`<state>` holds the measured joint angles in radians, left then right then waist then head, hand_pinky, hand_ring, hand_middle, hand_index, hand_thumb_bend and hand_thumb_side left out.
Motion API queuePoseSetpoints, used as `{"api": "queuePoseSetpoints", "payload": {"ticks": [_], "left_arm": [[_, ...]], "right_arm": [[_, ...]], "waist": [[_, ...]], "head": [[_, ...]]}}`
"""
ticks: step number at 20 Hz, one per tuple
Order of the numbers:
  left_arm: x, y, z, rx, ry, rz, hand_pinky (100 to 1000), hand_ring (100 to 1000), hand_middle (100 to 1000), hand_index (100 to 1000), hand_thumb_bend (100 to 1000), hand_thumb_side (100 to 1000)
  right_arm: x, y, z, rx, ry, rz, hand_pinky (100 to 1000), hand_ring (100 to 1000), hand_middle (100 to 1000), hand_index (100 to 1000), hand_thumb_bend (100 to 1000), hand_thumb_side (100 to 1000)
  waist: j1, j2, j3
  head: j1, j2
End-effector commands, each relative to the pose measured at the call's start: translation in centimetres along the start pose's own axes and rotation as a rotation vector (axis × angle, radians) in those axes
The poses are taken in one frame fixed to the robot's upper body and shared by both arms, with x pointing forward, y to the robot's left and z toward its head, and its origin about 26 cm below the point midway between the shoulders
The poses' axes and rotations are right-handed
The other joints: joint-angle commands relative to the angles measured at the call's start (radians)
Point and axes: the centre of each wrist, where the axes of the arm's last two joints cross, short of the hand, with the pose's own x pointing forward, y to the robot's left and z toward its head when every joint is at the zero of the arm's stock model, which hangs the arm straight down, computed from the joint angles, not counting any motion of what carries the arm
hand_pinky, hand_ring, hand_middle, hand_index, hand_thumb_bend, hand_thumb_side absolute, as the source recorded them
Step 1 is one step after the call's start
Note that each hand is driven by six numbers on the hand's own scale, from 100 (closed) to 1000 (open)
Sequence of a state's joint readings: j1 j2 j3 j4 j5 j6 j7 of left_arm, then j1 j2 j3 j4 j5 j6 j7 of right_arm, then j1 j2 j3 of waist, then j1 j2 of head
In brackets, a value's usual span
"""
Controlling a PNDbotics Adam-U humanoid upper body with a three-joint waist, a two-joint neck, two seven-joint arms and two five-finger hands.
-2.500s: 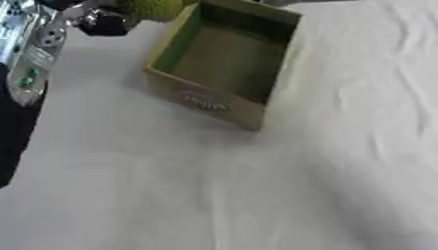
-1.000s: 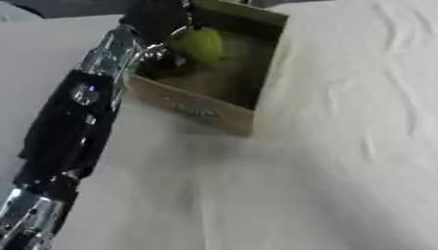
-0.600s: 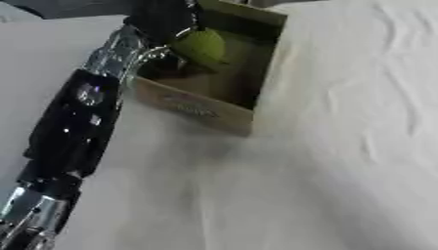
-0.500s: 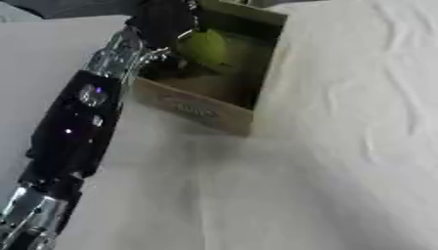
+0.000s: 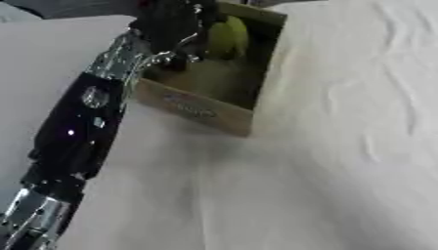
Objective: Pick up objects on the table and place them in the box.
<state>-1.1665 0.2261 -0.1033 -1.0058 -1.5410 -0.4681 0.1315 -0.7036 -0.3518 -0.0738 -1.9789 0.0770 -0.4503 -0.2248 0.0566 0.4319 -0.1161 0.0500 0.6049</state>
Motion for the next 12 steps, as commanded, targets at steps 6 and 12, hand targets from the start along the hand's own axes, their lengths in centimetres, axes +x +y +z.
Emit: {"api": "queuePoseSetpoints", "payload": {"ticks": [6,12], "left_arm": [[-1.4,2.1,0.4,0.103,0.061,0.063,713,754,743,865,164,150],[-3.3,5.9,2.5,0.334,0.152,0.142,668,702,687,821,100,100]], "right_arm": [[0.6,-0.5,-0.8,-0.011,-0.035,0.011,850,782,586,755,100,404],[0.5,-1.0,-0.7,-0.019,-0.034,0.037,848,781,587,755,100,400]], "waist": [[0.002,-0.029,0.009],[0.013,-0.039,0.031]], "head": [[-0.014,0.001],[-0.033,0.018]]}}
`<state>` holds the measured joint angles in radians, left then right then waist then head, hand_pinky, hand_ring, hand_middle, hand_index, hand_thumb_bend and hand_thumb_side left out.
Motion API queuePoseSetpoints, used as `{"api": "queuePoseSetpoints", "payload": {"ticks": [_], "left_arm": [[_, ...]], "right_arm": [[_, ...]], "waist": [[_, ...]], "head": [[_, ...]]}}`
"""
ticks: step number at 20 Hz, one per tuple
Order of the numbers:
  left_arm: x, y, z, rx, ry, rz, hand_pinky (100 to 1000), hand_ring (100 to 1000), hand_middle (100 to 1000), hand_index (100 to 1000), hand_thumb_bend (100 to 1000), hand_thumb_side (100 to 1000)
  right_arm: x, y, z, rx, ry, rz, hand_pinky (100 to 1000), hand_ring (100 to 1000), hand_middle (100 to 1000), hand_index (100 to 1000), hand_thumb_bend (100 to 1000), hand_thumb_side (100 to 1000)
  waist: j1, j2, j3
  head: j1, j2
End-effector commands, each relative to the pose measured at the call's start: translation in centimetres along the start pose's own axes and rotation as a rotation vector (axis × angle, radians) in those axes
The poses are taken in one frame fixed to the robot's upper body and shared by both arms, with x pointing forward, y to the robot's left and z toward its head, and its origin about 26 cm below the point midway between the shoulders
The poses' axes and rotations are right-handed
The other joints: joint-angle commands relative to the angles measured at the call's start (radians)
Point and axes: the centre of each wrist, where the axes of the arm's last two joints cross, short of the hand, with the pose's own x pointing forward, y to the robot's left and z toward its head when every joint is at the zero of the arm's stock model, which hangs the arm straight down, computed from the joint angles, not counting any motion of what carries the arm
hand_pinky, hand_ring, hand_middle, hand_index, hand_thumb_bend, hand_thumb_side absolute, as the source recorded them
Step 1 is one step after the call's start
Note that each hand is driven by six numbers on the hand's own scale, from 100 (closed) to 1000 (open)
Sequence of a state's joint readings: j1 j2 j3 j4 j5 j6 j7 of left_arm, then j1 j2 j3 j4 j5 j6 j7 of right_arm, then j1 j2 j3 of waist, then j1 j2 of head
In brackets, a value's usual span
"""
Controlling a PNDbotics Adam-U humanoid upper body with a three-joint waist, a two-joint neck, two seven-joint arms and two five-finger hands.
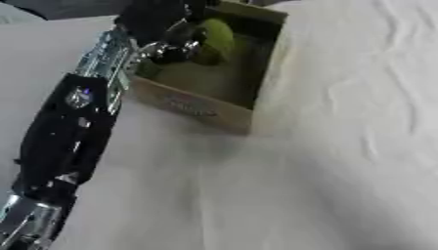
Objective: Pick up objects on the table and place them in the box.
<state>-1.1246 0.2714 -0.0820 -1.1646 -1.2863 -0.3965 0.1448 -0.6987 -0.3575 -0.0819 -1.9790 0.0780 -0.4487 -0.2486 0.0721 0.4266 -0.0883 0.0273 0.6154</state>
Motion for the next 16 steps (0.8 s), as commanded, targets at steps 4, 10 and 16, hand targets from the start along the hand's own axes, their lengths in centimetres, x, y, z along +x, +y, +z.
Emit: {"api": "queuePoseSetpoints", "payload": {"ticks": [4,10,16], "left_arm": [[-4.0,6.8,2.8,0.280,0.055,0.165,647,676,658,800,100,124],[-8.1,11.0,9.1,0.443,0.160,0.341,622,657,642,792,100,305],[-9.1,14.8,15.8,0.643,0.302,0.453,608,647,632,809,100,391]], "right_arm": [[0.5,-1.4,-0.6,0.007,-0.031,0.056,848,781,587,754,100,403],[0.5,-2.4,-0.2,0.017,-0.015,0.112,845,782,586,755,100,408],[0.5,-3.4,0.2,0.021,-0.004,0.169,844,783,585,754,100,409]], "waist": [[0.006,-0.042,0.029],[0.005,-0.042,0.070],[-0.010,-0.034,0.108]], "head": [[-0.035,0.027],[-0.071,0.033],[-0.101,0.006]]}}
